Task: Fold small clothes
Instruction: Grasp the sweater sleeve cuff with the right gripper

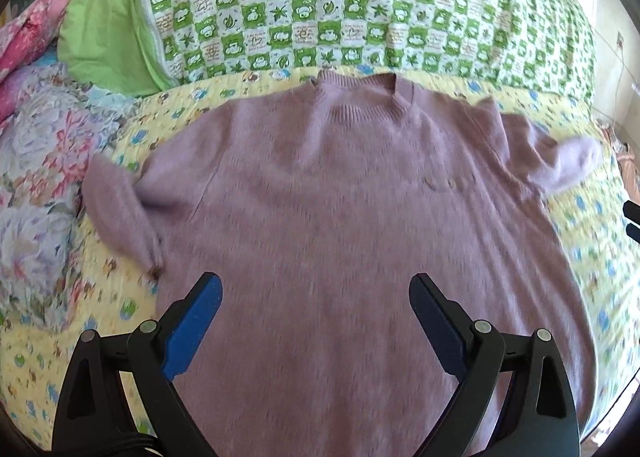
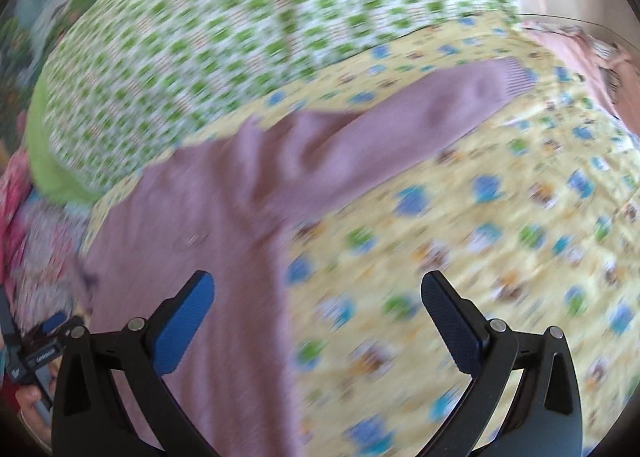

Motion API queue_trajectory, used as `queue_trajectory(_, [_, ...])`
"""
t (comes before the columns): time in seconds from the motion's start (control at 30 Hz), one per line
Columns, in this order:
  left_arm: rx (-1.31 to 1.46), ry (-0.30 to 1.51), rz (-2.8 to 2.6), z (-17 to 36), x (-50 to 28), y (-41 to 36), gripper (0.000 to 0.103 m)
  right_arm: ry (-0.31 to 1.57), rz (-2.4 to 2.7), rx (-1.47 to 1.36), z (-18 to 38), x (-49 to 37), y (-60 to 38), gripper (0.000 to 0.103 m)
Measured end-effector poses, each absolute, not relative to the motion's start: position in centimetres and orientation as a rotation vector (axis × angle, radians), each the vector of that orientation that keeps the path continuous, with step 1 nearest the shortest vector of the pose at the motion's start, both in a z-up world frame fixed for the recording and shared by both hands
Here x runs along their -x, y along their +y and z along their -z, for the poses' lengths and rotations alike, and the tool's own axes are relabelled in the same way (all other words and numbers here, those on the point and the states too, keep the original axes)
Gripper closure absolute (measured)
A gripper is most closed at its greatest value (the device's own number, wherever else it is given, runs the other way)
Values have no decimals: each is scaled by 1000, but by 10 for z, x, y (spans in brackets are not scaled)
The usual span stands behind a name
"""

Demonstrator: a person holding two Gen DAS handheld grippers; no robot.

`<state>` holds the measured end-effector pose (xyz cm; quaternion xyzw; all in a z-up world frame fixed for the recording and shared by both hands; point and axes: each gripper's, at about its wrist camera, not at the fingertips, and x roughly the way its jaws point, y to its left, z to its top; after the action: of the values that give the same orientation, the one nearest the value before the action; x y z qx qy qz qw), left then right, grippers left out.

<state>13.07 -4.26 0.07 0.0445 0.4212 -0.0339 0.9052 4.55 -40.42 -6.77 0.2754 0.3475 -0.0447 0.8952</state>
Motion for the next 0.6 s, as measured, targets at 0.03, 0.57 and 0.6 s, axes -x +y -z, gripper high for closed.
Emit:
queue_trajectory(0.03, [-88, 871, 69, -2, -139, -44, 8, 714, 117, -583, 69, -50, -417, 0])
queue_trajectory(0.57, [-35, 920, 39, 19, -265, -72, 8, 661, 336, -1015, 141, -135, -593, 41])
queue_trajectory(0.6, [-39, 924, 34, 23, -272, -73, 8, 656, 338, -1040, 147, -139, -598, 43])
